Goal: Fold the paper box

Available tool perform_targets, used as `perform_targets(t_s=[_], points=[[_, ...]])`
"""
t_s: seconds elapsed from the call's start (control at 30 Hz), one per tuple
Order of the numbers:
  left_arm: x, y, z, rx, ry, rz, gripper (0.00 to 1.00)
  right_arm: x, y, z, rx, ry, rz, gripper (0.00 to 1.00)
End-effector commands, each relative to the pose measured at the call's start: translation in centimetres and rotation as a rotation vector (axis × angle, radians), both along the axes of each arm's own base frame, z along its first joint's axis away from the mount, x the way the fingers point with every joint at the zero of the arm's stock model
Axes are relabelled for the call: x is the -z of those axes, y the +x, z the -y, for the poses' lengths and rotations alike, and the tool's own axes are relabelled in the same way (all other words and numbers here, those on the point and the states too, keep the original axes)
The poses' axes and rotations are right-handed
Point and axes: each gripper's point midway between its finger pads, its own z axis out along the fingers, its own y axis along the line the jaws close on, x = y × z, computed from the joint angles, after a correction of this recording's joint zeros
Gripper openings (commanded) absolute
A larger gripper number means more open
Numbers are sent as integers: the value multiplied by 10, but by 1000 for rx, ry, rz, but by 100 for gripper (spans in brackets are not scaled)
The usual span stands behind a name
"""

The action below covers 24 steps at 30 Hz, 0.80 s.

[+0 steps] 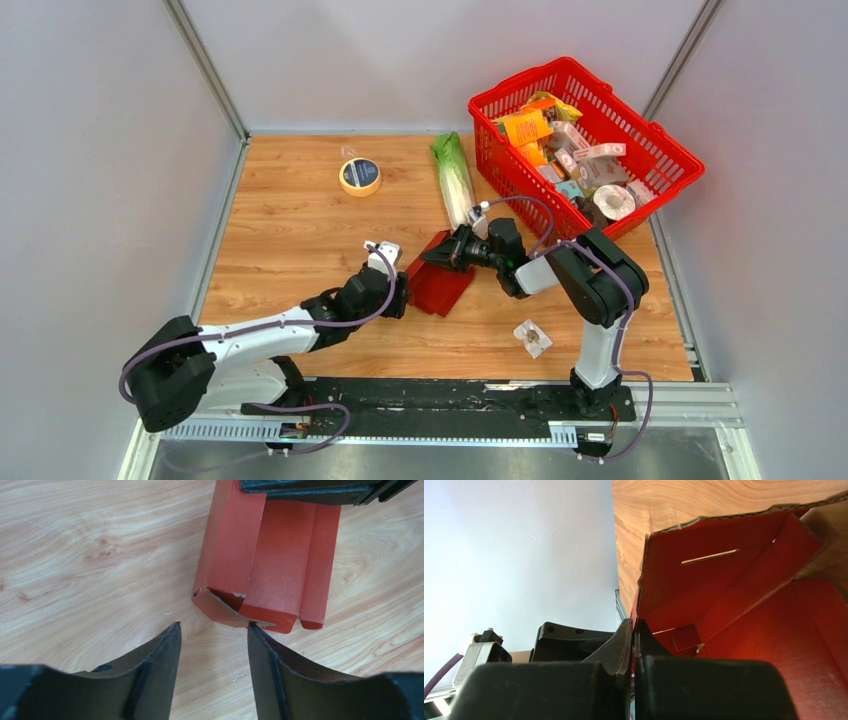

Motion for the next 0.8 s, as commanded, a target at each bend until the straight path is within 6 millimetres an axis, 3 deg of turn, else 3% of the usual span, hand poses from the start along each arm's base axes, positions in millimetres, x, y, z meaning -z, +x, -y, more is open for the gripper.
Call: perform_targets(t_s=[0.0,0.13,0.33,0.53,0.77], points=[[-15,3,3,-52,-60,27,61,32,-6,5,10,-67,-70,0],[-14,11,1,-89,-62,52,62,33,-8,5,11,-57,-83,0],[-43,31,7,-153,-195,186,58,34,-6,4,14,-94,-76,0],[-57,42,1,-215,-220,260,56,40,-5,-4,11,-174,-91,0],[-46,47,-2,-262,-191,229,49,48,-7,-7,-4,-167,-111,0]])
